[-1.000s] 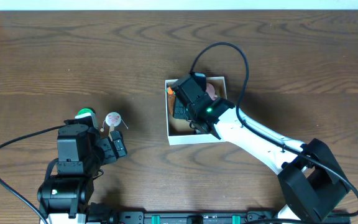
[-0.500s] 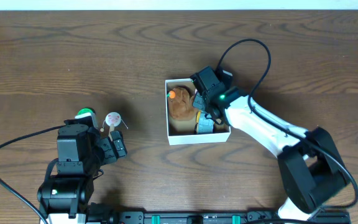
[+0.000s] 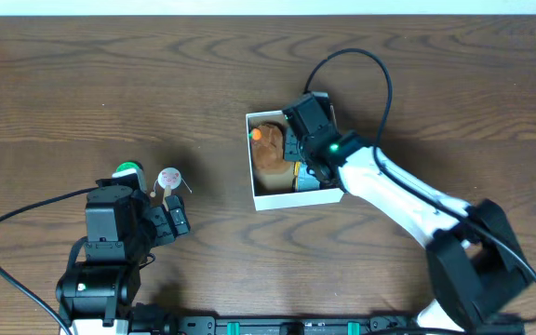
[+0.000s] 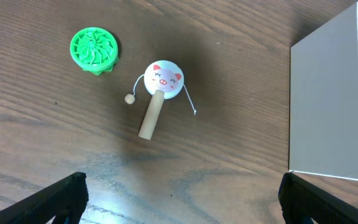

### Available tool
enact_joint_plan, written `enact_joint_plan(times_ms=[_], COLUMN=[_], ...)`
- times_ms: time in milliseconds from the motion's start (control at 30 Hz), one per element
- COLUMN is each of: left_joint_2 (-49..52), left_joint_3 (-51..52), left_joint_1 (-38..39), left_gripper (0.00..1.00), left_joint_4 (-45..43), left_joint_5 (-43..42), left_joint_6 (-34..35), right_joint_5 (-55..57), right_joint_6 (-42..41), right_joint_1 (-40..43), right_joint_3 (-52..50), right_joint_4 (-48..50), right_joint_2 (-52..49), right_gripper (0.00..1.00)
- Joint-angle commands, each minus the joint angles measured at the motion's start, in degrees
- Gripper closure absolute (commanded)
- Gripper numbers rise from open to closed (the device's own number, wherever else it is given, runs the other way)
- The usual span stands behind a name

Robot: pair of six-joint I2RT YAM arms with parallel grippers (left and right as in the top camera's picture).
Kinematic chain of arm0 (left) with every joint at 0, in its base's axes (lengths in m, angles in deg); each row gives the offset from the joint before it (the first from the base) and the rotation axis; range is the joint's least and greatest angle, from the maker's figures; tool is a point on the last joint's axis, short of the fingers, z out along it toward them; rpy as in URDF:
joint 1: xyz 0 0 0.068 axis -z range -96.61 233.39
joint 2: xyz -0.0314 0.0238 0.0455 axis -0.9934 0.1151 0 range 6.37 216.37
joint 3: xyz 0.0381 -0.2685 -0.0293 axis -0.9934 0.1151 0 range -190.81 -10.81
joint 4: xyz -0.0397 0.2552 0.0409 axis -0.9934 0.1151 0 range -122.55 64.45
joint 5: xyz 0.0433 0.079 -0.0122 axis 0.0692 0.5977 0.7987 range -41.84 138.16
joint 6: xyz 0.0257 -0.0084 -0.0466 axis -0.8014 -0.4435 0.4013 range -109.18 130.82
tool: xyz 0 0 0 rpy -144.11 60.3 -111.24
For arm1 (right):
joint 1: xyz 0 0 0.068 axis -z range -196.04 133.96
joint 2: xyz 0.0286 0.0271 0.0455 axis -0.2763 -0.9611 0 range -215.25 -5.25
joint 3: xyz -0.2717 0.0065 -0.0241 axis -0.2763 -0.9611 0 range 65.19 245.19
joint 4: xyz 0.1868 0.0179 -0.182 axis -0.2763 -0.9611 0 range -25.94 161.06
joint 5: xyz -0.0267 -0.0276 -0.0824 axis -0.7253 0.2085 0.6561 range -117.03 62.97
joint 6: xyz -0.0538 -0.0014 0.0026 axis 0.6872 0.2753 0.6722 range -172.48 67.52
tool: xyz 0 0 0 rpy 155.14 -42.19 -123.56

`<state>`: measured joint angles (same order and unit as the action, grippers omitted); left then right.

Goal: Pack container

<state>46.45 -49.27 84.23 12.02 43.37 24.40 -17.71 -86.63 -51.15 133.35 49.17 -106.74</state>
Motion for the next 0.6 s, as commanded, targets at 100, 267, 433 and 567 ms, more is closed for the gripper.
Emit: enact_joint_plan(times_ms=[100, 267, 433, 567], left_joint_2=[0.28, 0.28, 0.28, 0.28], left_joint_3=[-1.14, -1.14, -1.14, -1.14], left_joint_1=[-0.28, -0.28, -0.28, -0.28], left_gripper=[0.02, 0.02, 0.02, 0.02], left_joint_4=[-0.07, -0.07, -0.07, -0.07], left_joint_5=[-0.59, -0.59, -0.57, -0.57], left_joint_6=[0.5, 0.5, 0.5, 0.48], right_joint_5=[0.9, -2.1, -5.7, -5.75], right_joint_6=[13.81, 20.81, 24.72, 25.49], right_joint_1=[-0.96, -2.64, -3.65, -3.85], right_joint_3=[0.11, 0.09, 0.09, 0.09], right_joint_4=[0.59, 1.55, 3.89, 7.54], right_joint_2=[7.76, 8.41, 6.14, 3.3], right_gripper=[0.86, 0.94, 0.99, 0.99])
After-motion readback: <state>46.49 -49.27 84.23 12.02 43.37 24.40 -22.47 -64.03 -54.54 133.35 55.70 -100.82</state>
